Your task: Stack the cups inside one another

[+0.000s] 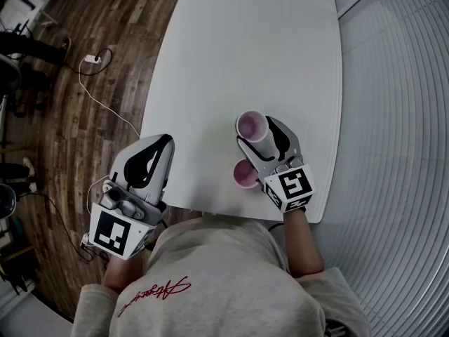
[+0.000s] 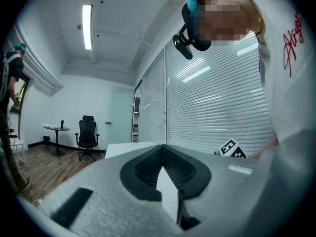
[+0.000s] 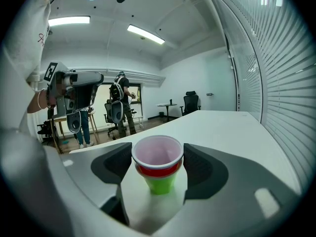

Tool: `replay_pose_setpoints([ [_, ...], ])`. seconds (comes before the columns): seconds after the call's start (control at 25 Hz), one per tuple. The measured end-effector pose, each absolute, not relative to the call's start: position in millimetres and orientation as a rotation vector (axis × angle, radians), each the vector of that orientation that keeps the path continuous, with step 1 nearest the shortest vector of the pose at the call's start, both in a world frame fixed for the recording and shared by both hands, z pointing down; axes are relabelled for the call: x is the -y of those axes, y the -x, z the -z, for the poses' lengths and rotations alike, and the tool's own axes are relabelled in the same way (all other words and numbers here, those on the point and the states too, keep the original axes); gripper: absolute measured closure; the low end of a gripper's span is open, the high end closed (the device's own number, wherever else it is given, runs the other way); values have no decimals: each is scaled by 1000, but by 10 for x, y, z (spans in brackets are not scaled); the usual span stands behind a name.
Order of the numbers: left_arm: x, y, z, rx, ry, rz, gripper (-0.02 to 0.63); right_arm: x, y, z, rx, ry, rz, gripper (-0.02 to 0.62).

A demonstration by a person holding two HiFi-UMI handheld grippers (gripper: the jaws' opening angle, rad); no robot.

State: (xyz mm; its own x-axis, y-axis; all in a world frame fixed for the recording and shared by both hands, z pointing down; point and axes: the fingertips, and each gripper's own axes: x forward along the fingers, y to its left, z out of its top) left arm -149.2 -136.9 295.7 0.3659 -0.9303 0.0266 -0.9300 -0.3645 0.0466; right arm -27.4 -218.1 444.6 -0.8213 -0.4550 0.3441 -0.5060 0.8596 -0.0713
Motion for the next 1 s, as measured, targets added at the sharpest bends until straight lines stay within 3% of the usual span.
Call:
replay_pose_setpoints([
  [1.0,1366,1517,-3003,1742,-2544,-11,611,2200,269,-4597,2675,-717,-226,267],
])
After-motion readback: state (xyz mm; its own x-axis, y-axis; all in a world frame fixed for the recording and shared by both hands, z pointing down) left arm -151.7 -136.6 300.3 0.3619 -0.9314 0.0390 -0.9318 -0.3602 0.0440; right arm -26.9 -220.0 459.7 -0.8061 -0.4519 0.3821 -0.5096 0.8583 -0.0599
